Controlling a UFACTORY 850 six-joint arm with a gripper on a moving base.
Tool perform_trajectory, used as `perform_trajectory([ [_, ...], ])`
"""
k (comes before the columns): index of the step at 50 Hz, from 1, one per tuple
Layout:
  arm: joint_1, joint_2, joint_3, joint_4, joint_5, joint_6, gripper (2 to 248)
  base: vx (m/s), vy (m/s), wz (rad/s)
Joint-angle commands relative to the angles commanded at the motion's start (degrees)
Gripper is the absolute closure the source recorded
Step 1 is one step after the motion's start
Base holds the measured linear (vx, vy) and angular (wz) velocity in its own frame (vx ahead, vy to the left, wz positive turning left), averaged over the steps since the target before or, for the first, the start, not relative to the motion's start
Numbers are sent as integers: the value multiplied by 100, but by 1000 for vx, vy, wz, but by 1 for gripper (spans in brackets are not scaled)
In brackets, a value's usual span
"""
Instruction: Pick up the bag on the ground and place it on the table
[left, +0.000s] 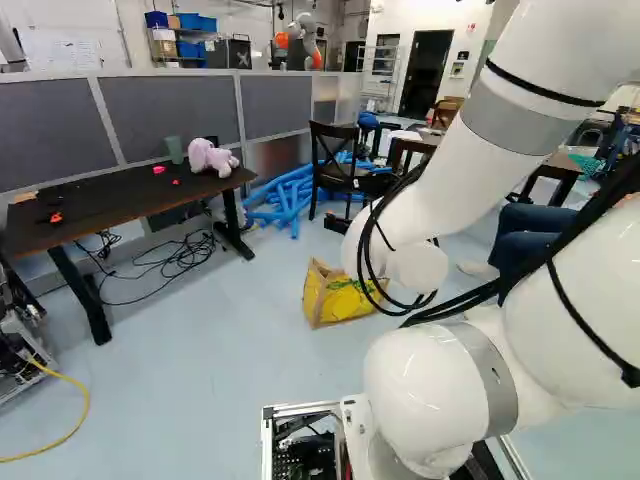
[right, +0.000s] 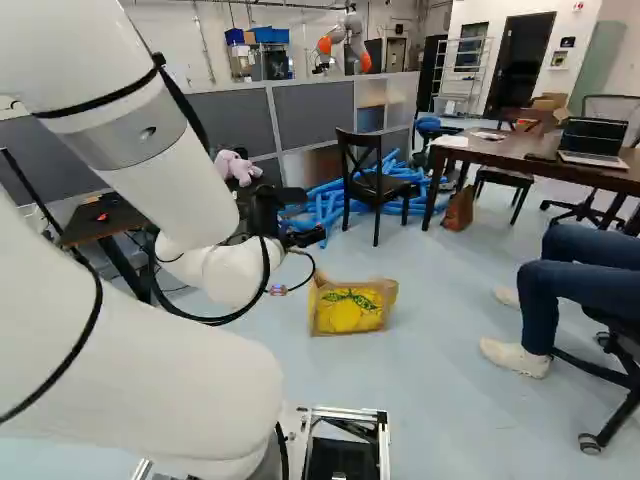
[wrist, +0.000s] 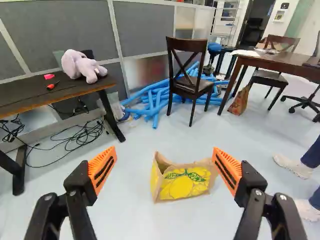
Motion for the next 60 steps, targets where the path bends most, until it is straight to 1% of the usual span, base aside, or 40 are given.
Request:
perform_trajectory([
  [22, 0, 0, 0, 0, 0, 0, 3, 227, 4, -15],
  [48, 0, 0, 0, 0, 0, 0, 3, 171, 1, -13],
  [49, 0, -84, -71, 0, 0, 0, 3, 138, -4, -16],
  [60, 0, -253, -216, 0, 0, 0, 3, 16, 2, -5],
])
